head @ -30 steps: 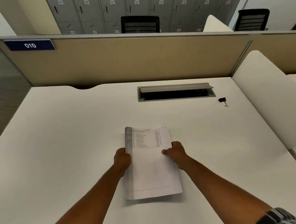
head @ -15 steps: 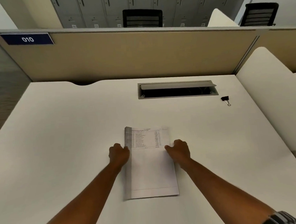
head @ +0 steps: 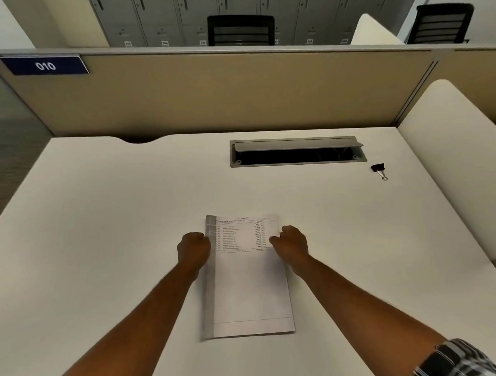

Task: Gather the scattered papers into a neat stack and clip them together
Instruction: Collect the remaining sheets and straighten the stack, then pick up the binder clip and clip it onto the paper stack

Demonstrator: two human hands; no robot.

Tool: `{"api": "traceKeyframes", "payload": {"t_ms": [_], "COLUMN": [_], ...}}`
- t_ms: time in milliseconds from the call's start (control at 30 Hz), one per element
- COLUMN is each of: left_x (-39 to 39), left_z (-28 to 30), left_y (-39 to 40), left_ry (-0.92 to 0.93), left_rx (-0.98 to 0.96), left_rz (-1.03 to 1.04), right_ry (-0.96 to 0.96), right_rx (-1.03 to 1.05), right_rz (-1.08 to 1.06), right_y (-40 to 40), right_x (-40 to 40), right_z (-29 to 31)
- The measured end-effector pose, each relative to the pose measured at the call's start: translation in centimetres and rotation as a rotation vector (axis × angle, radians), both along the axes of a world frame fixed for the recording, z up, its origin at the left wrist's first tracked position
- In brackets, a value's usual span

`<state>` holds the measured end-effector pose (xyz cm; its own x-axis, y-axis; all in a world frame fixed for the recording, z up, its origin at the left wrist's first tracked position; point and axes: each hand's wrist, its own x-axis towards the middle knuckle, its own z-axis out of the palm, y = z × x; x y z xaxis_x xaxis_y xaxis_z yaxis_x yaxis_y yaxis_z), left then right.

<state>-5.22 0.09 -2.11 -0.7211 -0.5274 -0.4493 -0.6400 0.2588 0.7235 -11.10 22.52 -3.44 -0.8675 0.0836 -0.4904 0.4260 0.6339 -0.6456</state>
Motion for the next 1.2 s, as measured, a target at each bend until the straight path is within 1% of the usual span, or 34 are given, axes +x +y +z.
{"api": "traceKeyframes", "payload": {"t_ms": [200,367,467,533,600,667,800,1000,1200], "left_x": [-0.3,-0.3,-0.2,-0.4,-0.6,-1.3,-3.5,-7.9,-12.8], "left_z": [0.1,-0.3,0.0,-0.3,-0.3,-0.3,-0.5,-1.3,-2.9], "left_y": [0.0,0.3,0.8,1.3,2.1,3.6,7.0,13.1,17.9], "left_ry": [-0.019,-0.015,-0.035,-0.033,-0.003,0.029,0.098,0.15,0.137], "left_rx": [-0.011,-0.025,-0.101,-0.199,-0.289,-0.333,-0.378,-0.457,-0.529], "left_rz": [0.015,0.035,-0.025,-0.061,-0.09,-0.131,-0.262,-0.549,-0.757], "right_ry": [0.026,-0.007,0.007,0.014,0.016,0.034,0.074,0.137,0.218], "right_rx": [0.006,-0.028,-0.048,-0.056,-0.06,-0.043,0.009,0.123,0.202], "right_rz": [0.019,0.043,0.055,0.076,0.093,0.11,0.152,0.152,0.125], "right_y": [0.1,0.9,1.9,2.9,3.9,5.3,8.4,14.3,19.4], "right_x": [-0.2,-0.5,-1.0,-1.2,-1.5,-2.2,-4.1,-8.2,-13.0], "right_z": [-0.2,-0.4,-0.6,-0.4,-0.4,-0.4,-0.1,-0.1,-0.3]}}
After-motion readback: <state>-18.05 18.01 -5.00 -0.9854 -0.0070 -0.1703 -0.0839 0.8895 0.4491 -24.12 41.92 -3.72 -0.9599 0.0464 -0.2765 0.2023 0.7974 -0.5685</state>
